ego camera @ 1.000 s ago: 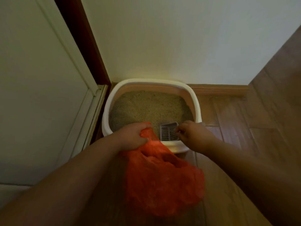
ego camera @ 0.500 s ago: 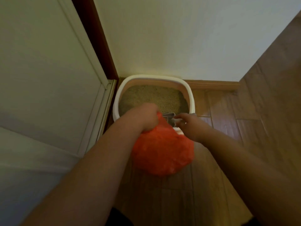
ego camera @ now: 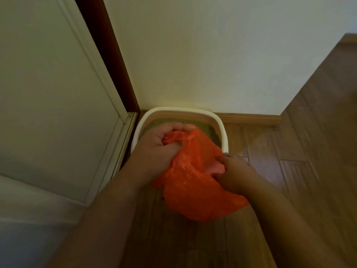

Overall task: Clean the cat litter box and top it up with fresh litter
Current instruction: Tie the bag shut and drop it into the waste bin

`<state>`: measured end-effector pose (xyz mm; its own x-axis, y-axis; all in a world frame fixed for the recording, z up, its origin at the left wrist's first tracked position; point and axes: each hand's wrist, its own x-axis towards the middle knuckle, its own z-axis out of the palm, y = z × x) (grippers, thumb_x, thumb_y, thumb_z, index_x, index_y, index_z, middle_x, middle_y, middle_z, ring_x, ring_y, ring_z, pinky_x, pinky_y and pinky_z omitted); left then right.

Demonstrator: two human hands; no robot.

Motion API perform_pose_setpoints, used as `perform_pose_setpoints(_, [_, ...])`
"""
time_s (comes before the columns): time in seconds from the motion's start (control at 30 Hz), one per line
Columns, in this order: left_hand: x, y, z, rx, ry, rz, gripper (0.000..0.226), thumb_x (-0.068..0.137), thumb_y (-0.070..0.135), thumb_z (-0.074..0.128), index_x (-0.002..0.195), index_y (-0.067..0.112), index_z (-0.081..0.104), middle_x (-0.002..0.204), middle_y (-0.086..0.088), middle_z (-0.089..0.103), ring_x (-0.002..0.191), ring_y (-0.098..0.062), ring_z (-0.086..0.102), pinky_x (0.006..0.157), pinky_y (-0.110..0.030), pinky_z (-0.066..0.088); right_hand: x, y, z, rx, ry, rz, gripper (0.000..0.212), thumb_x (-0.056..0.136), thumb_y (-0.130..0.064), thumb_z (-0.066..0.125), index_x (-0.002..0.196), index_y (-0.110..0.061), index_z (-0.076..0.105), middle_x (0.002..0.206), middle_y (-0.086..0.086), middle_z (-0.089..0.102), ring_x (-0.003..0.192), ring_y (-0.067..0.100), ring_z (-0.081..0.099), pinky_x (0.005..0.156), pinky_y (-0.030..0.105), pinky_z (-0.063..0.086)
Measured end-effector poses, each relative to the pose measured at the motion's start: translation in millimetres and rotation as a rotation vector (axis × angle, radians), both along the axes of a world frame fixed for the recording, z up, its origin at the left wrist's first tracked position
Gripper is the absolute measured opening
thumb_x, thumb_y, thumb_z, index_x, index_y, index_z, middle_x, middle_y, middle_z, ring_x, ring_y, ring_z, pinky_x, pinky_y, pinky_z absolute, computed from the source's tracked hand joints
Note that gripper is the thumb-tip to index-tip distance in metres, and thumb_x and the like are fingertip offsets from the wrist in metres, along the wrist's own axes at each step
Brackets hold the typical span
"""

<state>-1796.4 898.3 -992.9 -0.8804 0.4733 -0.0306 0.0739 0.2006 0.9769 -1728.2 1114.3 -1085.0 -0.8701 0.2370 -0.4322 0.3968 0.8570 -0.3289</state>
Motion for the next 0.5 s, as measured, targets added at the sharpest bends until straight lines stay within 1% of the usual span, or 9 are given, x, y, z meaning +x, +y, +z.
perform_pose_setpoints(0.07, [-4,1,-3,0.039,-0.038,0.041,0.032,0.095,0.010,0.067,0.108,0.038,0.076,0.114,0.008,0.074,0.107,-0.015,0.070,0.092,-0.045,0.059,3,5,0,-0.045,0.020,-0.052,0.059,0.090,-0.036,0.066,0.144,-0.025,0.045,0.139,0.004,0.052,0.120,0.025,0.055,0.104,0.043,0.047])
perform_pose_setpoints(0.13, [-10,2,-7,0.054,-0.078,0.099,0.032,0.093,0.012,0.069,0.107,0.040,0.074,0.113,0.005,0.074,0.105,-0.019,0.072,0.089,-0.048,0.060,2,9,4,-0.099,0.105,-0.098,0.057,0.091,-0.023,0.066,0.143,-0.021,0.042,0.135,0.006,0.051,0.106,0.021,0.059,0.092,0.035,0.052])
perform_pose_setpoints(0.17, [-13,3,-9,0.052,-0.087,0.123,0.031,0.092,0.013,0.069,0.106,0.040,0.073,0.112,0.004,0.074,0.103,-0.020,0.072,0.085,-0.046,0.061,1,11,5,-0.115,0.153,-0.123,0.068,0.090,-0.021,0.067,0.149,-0.023,0.032,0.139,0.005,0.047,0.107,0.023,0.060,0.089,0.035,0.053])
perform_pose_setpoints(0.2, [-15,5,-10,0.054,-0.093,0.138,0.029,0.093,0.014,0.069,0.106,0.039,0.073,0.110,0.004,0.074,0.101,-0.020,0.073,0.080,-0.043,0.062,1,13,6,-0.121,0.193,-0.146,0.084,0.089,-0.022,0.068,0.155,-0.027,0.016,0.145,0.006,0.041,0.113,0.026,0.059,0.089,0.037,0.053])
perform_pose_setpoints(0.27, [-17,9,-11,0.056,-0.098,0.160,0.026,0.094,0.016,0.068,0.107,0.038,0.071,0.104,0.006,0.075,0.095,-0.017,0.074,0.073,-0.037,0.060,0,17,8,-0.099,0.231,-0.162,0.109,0.085,-0.027,0.071,0.156,-0.037,-0.012,0.158,0.011,0.024,0.129,0.034,0.050,0.097,0.046,0.051])
perform_pose_setpoints(0.33, [-18,13,-11,0.047,-0.091,0.181,0.022,0.095,0.020,0.067,0.106,0.038,0.071,0.100,0.008,0.076,0.091,-0.015,0.075,0.072,-0.037,0.060,3,18,12,-0.075,0.205,-0.151,0.116,0.088,-0.030,0.069,0.150,-0.044,-0.028,0.163,0.014,0.011,0.137,0.038,0.042,0.104,0.052,0.046])
perform_pose_setpoints(0.37, [-19,15,-11,0.036,-0.080,0.192,0.019,0.096,0.023,0.067,0.104,0.039,0.071,0.099,0.009,0.076,0.090,-0.014,0.075,0.072,-0.038,0.061,5,18,14,-0.074,0.181,-0.142,0.115,0.091,-0.029,0.066,0.145,-0.047,-0.035,0.164,0.014,0.010,0.137,0.037,0.042,0.105,0.052,0.046])
perform_pose_setpoints(0.43, [-22,17,-13,0.003,-0.040,0.222,0.015,0.096,0.028,0.066,0.099,0.042,0.073,0.095,0.010,0.076,0.087,-0.012,0.075,0.071,-0.037,0.061,9,19,17,-0.075,0.142,-0.139,0.118,0.093,-0.017,0.061,0.136,-0.053,-0.043,0.161,0.017,0.021,0.126,0.034,0.052,0.097,0.047,0.051])
perform_pose_setpoints(0.5, [-25,15,-14,-0.008,-0.004,0.267,0.016,0.096,0.029,0.065,0.094,0.042,0.074,0.090,0.012,0.077,0.083,-0.008,0.074,0.069,-0.032,0.058,11,23,18,-0.081,0.132,-0.146,0.120,0.092,-0.007,0.058,0.135,-0.054,-0.043,0.145,0.021,0.045,0.103,0.028,0.062,0.083,0.041,0.055])
